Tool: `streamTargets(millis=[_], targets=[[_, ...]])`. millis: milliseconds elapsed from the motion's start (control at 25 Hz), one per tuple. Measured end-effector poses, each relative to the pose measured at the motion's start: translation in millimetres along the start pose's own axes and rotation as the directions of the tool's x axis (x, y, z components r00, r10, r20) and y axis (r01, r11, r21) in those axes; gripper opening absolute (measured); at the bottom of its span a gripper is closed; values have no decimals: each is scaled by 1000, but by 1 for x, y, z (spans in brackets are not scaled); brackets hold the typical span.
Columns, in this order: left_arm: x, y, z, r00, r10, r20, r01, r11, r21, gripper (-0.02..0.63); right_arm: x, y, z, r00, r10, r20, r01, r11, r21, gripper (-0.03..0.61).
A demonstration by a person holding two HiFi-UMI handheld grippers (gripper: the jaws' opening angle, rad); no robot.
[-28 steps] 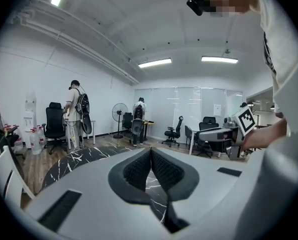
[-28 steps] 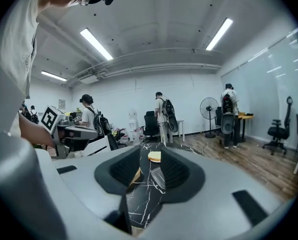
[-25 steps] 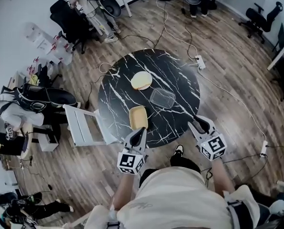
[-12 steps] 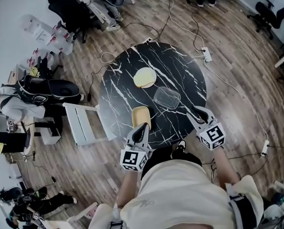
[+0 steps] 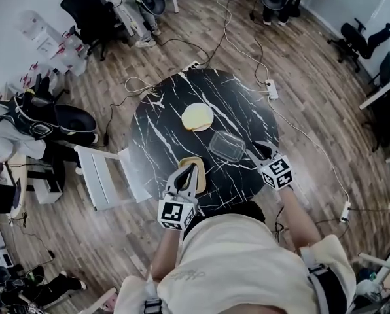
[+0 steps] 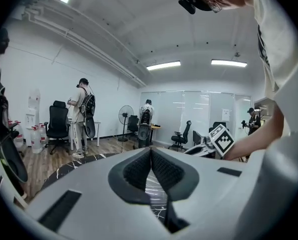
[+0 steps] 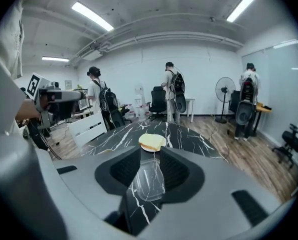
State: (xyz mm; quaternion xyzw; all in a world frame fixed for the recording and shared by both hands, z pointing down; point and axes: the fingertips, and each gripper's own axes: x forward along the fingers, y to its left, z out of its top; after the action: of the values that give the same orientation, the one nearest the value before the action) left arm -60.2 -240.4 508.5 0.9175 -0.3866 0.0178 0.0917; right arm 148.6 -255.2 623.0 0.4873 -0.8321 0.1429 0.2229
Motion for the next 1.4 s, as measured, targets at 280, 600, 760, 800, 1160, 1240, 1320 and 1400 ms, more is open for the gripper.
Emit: streamTargets(millis=[280, 600, 760, 800, 1160, 1240, 1320, 1400], targets=[[3, 23, -12, 999, 17, -49, -18, 1000, -20, 17, 63, -13, -31, 988, 66, -142, -75, 996, -56, 133], [12, 25, -14, 990, 112, -86, -116, 992, -47, 17, 121, -48, -83, 940, 150, -305, -175, 983, -56, 130], [15, 25, -19, 982, 156, -107, -162, 986, -45, 17, 140, -61, -101, 920, 178, -349, -206, 978, -43, 129], [16, 27, -20, 979, 169, -112, -175, 984, -47, 17, 144, -62, -104, 915, 187, -358, -215, 976, -40, 126], [23, 31, -32, 961, 229, -154, -240, 969, -58, 17, 169, -57, -130, 865, 256, -431, -289, 957, -11, 101], [24, 32, -33, 958, 238, -158, -250, 966, -59, 17, 171, -55, -135, 857, 267, -442, -301, 954, -8, 87], [26, 33, -33, 956, 247, -161, -259, 964, -58, 17, 174, -54, -139, 848, 272, -455, -313, 950, -15, 87], [27, 33, -34, 954, 252, -165, -265, 963, -57, 17, 175, -54, -143, 838, 279, -469, -322, 947, -13, 83]])
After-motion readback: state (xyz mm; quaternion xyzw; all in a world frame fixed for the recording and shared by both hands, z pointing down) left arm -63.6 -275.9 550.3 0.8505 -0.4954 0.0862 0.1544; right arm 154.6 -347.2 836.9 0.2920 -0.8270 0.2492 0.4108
